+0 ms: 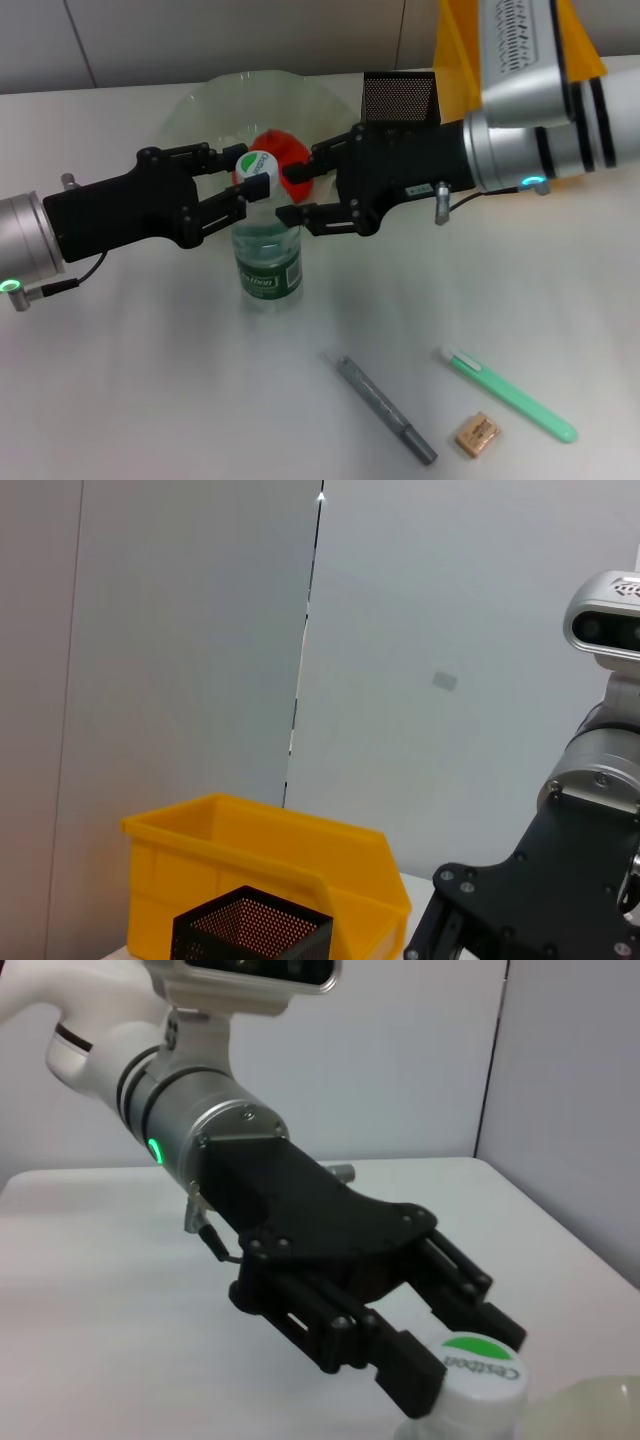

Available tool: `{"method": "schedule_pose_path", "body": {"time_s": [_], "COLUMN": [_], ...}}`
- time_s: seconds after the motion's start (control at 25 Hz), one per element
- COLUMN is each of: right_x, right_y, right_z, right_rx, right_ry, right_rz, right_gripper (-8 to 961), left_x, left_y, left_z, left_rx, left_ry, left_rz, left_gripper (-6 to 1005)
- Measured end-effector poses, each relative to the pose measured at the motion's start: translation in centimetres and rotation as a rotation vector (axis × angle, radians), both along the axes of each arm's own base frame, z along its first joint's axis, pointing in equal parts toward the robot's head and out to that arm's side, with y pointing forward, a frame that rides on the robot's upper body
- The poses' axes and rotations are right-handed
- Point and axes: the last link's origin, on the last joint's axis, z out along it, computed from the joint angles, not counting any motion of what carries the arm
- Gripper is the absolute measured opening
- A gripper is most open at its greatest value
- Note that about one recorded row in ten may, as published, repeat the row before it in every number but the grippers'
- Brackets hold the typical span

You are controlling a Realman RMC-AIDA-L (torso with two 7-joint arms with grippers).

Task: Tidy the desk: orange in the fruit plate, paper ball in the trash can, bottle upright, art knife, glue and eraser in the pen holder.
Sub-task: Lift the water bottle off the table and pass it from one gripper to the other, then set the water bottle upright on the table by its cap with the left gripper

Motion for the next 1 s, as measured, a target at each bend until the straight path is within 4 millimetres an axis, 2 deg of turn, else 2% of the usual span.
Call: {"method": "schedule_pose_path", "body": {"time_s": [0.36,0.72,1.0], "right_x": [1.5,6.8,10.4], "right_y": [-1.8,-3.2,-4.9], "right_z": [2.9,5.9,7.3], "right_rx": [0.034,0.123,0.167], "right_ry": [0.063,0.127,0.160], "right_rz": [-0.057,-0.244,-0.364], "right_gripper": [471,472,473], "left_x": [-0.2,-0.3,-0.2], "left_y": [-0.2,-0.5,-0.5], "left_z": [0.1,0.5,0.5], "left_rx": [-0.003,-0.003,0.004], "left_ry": [-0.002,-0.013,-0.016], "left_rz": [0.001,-0.010,-0.013], "left_gripper": [425,424,425]}}
